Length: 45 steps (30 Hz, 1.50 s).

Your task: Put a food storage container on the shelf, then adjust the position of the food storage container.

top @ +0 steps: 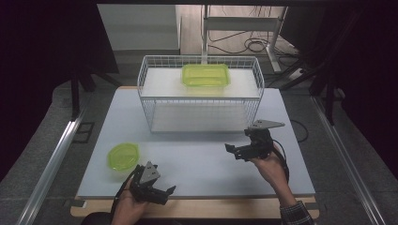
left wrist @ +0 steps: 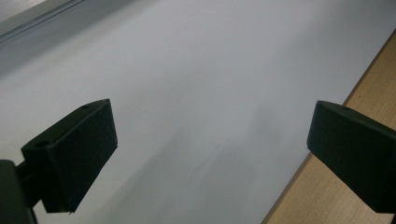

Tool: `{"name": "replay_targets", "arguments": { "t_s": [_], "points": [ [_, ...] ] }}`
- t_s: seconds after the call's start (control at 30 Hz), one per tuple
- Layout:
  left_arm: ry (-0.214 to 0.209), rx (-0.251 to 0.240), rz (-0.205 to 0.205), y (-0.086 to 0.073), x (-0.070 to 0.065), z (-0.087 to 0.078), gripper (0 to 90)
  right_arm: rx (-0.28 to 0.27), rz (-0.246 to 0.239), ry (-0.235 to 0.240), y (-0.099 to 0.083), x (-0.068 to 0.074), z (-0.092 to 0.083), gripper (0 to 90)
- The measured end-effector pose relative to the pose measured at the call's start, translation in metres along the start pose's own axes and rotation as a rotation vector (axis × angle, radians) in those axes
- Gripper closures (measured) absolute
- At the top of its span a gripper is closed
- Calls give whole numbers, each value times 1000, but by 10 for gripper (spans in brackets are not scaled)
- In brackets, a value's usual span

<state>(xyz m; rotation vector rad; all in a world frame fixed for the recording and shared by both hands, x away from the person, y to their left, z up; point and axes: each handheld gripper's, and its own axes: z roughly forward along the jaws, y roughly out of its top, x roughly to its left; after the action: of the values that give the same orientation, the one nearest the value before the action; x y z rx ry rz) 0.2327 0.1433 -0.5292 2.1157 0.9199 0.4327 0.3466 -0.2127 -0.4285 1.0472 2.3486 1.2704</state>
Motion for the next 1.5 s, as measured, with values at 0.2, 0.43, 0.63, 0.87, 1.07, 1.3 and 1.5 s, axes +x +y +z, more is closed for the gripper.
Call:
{"name": "replay_targets", "arguments": {
  "t_s": [0.2,0.43,0.63,0.87,1.07,1.3,1.5],
  "points": [
    [4,4,6,0,0,0,15,23,14,3,-8,0,-2,13],
    [2,5,5,0,-1,1,15,53,-14,-1,-26,4,1,11],
    [1,12,15,-1,-1,2,14,88,-47,-8,-44,6,5,6],
    [3,23,24,0,-3,3,12,118,-44,-15,-64,11,10,17],
    [2,30,-14,4,-1,2,19,115,-38,-21,-72,13,12,17],
    [39,11,-36,13,10,-6,50,113,-26,-19,-77,11,12,16],
    [55,-15,-37,25,25,-20,262,113,-30,-31,-79,10,13,17]
  ]
}}
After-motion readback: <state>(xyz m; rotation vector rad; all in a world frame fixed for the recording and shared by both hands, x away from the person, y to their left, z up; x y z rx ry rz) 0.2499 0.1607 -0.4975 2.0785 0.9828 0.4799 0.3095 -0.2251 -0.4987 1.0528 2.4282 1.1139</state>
